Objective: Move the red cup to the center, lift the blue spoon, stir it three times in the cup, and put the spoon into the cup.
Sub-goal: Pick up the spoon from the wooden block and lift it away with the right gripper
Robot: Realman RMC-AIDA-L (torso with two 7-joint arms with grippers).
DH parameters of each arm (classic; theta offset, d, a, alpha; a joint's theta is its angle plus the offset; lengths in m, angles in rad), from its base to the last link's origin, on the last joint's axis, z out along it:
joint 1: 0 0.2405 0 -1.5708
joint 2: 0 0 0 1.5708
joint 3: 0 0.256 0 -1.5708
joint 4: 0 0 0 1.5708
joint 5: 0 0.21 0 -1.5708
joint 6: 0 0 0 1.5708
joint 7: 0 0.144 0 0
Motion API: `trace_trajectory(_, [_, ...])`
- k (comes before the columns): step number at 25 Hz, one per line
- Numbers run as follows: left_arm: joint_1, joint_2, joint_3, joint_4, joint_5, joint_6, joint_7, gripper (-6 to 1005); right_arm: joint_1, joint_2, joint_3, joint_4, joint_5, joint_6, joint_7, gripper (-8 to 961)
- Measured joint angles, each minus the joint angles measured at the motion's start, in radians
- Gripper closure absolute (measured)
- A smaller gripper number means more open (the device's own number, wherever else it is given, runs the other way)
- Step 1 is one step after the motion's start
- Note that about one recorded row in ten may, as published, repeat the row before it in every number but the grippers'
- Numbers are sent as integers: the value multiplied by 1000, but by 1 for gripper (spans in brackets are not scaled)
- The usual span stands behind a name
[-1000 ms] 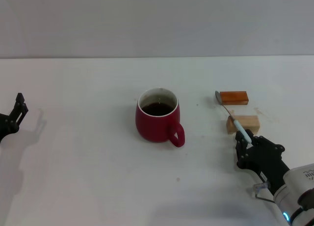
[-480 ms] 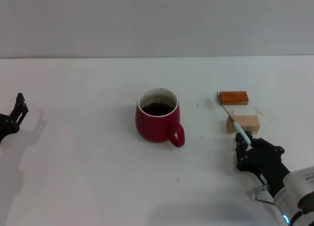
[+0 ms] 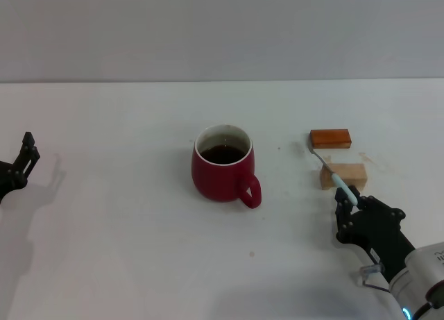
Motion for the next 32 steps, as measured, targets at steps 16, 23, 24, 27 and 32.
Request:
trace_trajectory(16, [0,0,0,3,0,0,0,147,-22,-3,14,48,6,-4,-101,820])
trace_trajectory(23, [0,0,0,3,0,0,0,147,-22,-3,14,53,5,-10,-103,820])
trace_trajectory(24, [0,0,0,3,0,0,0,147,-22,-3,14,53,4,-14,-104,820])
trace_trajectory(27, [0,0,0,2,0,0,0,147,-22,-3,14,55,4,-21,-105,820])
trace_trajectory(32, [3,0,0,2,0,1,0,147,-22,-11,14,81,1,-29,-124,820])
